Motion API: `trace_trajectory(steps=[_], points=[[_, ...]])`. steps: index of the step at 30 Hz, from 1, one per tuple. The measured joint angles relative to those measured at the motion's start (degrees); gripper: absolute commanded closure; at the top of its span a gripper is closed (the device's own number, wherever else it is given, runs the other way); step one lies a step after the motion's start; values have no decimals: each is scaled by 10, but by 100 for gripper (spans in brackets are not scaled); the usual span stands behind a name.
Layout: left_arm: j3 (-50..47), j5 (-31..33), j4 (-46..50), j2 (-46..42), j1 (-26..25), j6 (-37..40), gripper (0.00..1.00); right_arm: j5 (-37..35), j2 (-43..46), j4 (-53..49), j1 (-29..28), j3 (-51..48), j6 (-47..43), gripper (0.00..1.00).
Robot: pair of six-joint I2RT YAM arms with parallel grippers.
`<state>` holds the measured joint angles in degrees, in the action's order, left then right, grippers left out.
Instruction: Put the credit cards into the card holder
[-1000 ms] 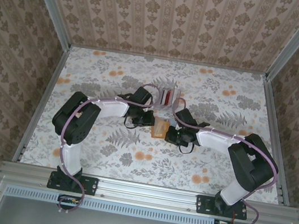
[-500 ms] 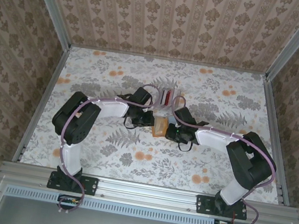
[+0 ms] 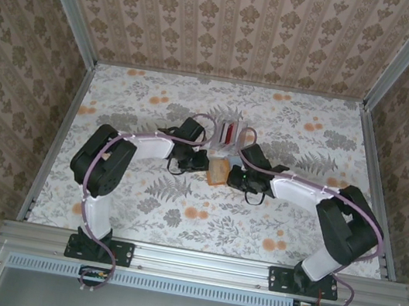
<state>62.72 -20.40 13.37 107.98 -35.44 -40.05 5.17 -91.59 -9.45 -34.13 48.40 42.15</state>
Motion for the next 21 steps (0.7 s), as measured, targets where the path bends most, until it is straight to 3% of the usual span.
trace_trajectory(steps=[10, 21], points=[[37, 1, 30, 0, 25, 26, 79, 1, 24, 1, 1, -14, 2, 83], [99, 0, 39, 12, 40, 40, 74, 40, -24, 46, 2, -23, 21, 83]])
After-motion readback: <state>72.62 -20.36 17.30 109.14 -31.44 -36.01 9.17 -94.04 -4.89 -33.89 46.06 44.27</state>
